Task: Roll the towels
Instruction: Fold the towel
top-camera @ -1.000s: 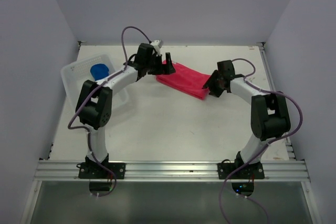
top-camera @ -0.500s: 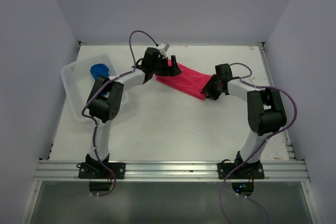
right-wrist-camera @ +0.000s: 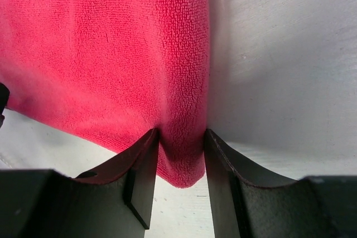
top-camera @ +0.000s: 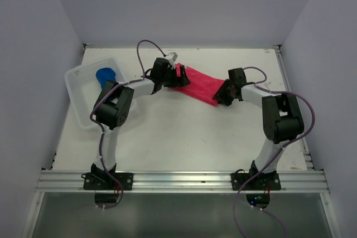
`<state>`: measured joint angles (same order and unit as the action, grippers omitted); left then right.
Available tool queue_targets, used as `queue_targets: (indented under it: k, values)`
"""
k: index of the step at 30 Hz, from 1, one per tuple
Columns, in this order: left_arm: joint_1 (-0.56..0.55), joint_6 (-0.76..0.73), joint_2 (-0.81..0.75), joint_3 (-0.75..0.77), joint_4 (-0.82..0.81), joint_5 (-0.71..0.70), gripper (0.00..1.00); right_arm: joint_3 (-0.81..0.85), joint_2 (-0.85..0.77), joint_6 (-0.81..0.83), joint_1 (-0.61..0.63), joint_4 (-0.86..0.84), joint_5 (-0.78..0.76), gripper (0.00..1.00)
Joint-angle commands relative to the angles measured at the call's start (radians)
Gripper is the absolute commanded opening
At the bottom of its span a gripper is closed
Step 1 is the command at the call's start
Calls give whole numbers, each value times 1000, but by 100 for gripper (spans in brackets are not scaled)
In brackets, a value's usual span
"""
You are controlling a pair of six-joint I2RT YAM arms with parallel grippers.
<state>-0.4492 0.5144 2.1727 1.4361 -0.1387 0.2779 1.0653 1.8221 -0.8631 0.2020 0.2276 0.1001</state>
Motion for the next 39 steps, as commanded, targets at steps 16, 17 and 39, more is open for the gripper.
queue_targets:
  k: [16, 17, 39]
  values:
    - [-14, 107, -272, -403, 5, -132, 91, -125, -105, 104, 39, 73, 43, 41]
    - [-25, 117, -310, -430, -1, -141, 91, -133, -115, 128, 40, 79, 43, 41]
    - [-322, 303, -817, -841, 74, -456, 98, -378, -435, 395, 62, 237, 185, 46]
